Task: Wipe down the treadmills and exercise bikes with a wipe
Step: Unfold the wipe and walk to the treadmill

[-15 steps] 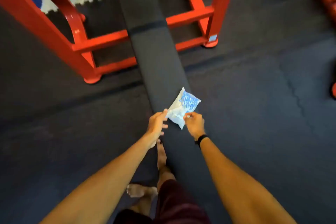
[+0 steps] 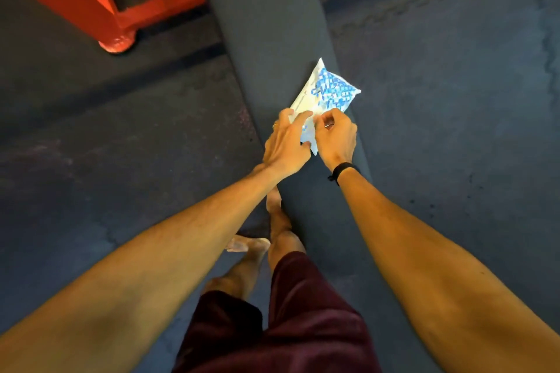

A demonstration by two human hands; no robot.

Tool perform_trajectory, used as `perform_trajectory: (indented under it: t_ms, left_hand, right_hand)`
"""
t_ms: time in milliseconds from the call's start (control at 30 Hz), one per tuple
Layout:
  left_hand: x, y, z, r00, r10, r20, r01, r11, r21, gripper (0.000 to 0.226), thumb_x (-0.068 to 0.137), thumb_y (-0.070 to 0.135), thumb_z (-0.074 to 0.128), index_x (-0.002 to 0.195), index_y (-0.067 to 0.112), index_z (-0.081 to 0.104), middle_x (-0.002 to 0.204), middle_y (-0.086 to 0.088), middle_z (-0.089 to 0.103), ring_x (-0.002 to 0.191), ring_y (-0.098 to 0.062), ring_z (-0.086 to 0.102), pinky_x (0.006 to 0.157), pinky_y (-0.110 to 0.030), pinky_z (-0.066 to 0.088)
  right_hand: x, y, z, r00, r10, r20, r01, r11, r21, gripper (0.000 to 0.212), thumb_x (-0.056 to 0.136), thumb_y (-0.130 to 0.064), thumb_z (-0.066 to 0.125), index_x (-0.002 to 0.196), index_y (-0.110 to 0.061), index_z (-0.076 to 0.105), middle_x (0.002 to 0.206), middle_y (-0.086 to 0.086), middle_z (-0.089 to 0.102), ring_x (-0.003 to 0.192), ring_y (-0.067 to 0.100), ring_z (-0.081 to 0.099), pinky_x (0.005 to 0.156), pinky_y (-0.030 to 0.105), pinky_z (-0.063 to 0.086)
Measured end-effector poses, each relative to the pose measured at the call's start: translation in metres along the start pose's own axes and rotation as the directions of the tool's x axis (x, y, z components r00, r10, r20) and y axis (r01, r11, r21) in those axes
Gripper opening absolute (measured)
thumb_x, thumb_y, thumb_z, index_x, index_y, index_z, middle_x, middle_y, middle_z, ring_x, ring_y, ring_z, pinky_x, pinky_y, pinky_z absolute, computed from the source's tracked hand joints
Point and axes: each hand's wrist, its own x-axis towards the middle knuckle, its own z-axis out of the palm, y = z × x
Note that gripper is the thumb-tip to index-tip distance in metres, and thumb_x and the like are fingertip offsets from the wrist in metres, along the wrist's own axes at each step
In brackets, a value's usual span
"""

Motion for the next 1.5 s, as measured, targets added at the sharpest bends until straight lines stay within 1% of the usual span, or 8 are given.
perform_trajectory:
  t_ms: [267,467,667,833,1000,1200,1300,1500]
  left_hand:
    - [-0.002,0.015,-0.010,0.995,-0.027,0.098,0.023,0.999,0.044,0.065,0.097,0.021,0.058,0.154,0.025,0.028,0.155,-0.011,0.020,0.139,-0.033,0.031,0.103,-0.045,0.044]
    - [-0.021,0.012,-0.023,1.000,-0.029,0.004,0.029,0.993,-0.111,0.060,0.096,0.027,0.061,0.150,0.017,0.035,0.150,-0.010,0.033,0.131,-0.030,0.043,0.097,-0.042,0.046]
    - [-0.075,0.003,-0.063,0.976,-0.033,-0.214,-0.019,0.971,-0.237,0.024,0.093,0.027,0.067,0.110,0.010,0.066,0.111,-0.009,0.060,0.102,-0.028,0.060,0.077,-0.045,0.052]
    - [-0.143,-0.026,-0.120,0.915,-0.180,-0.360,0.002,0.897,-0.442,0.026,0.090,0.026,0.068,0.070,0.015,0.057,0.071,-0.001,0.056,0.070,-0.020,0.055,0.062,-0.037,0.044]
    - [-0.222,-0.085,-0.166,0.785,-0.348,-0.512,-0.046,0.791,-0.610,0.037,0.091,0.019,0.064,0.058,0.015,0.049,0.057,0.003,0.048,0.057,-0.010,0.043,0.056,-0.031,0.034]
    - [-0.359,-0.170,-0.181,0.637,-0.516,-0.572,-0.135,0.656,-0.742,0.035,0.076,0.030,0.065,0.081,-0.004,0.068,0.068,-0.004,0.060,0.060,-0.007,0.050,0.057,-0.028,0.041]
    - [-0.441,-0.219,-0.176,0.446,-0.633,-0.633,-0.173,0.633,-0.755,0.022,0.074,0.020,0.065,0.079,-0.002,0.068,0.068,-0.012,0.066,0.058,-0.008,0.053,0.054,-0.036,0.046]
    - [-0.620,-0.310,-0.147,0.068,-0.831,-0.552,-0.359,0.495,-0.791,0.008,0.084,0.008,0.073,0.080,0.014,0.071,0.080,-0.003,0.070,0.072,-0.014,0.064,0.061,-0.026,0.051]
  right_hand:
    - [-0.022,-0.016,-0.017,0.998,-0.056,-0.028,0.060,0.975,0.215,0.018,0.091,-0.011,0.062,0.077,-0.007,0.052,0.079,0.001,0.055,0.065,0.002,0.050,0.057,0.012,0.037]
    - [-0.050,-0.039,-0.032,0.991,-0.135,-0.001,0.121,0.889,0.442,0.024,0.083,-0.006,0.057,0.062,-0.011,0.046,0.058,-0.005,0.048,0.056,0.000,0.044,0.052,0.016,0.036]
    - [-0.097,-0.092,-0.039,0.975,-0.222,0.020,0.179,0.833,0.523,0.024,0.080,-0.009,0.051,0.059,-0.018,0.044,0.056,-0.007,0.043,0.053,0.000,0.040,0.053,0.013,0.034]
    - [-0.132,-0.147,-0.029,0.949,-0.296,0.110,0.218,0.865,0.452,0.029,0.087,-0.003,0.057,0.063,-0.017,0.049,0.063,-0.002,0.049,0.062,0.010,0.045,0.059,0.027,0.043]
    - [-0.192,-0.211,0.007,0.879,-0.395,0.268,0.241,0.852,0.466,0.018,0.080,-0.017,0.062,0.063,-0.018,0.058,0.067,0.007,0.063,0.072,0.039,0.065,0.072,0.050,0.057]
    - [-0.346,-0.270,0.066,0.725,-0.448,0.524,0.174,0.854,0.490,0.015,0.090,-0.011,0.059,0.076,-0.008,0.055,0.075,0.019,0.066,0.072,0.043,0.071,0.063,0.046,0.058]
    - [-0.427,-0.286,0.101,0.612,-0.534,0.583,0.265,0.833,0.485,0.016,0.085,-0.016,0.062,0.071,-0.012,0.056,0.073,0.014,0.062,0.067,0.030,0.064,0.067,0.053,0.057]
    - [-0.608,-0.288,0.169,0.298,-0.589,0.751,0.394,0.793,0.465,0.019,0.099,-0.011,0.056,0.081,-0.008,0.058,0.081,0.009,0.062,0.071,0.018,0.063,0.061,0.030,0.058]
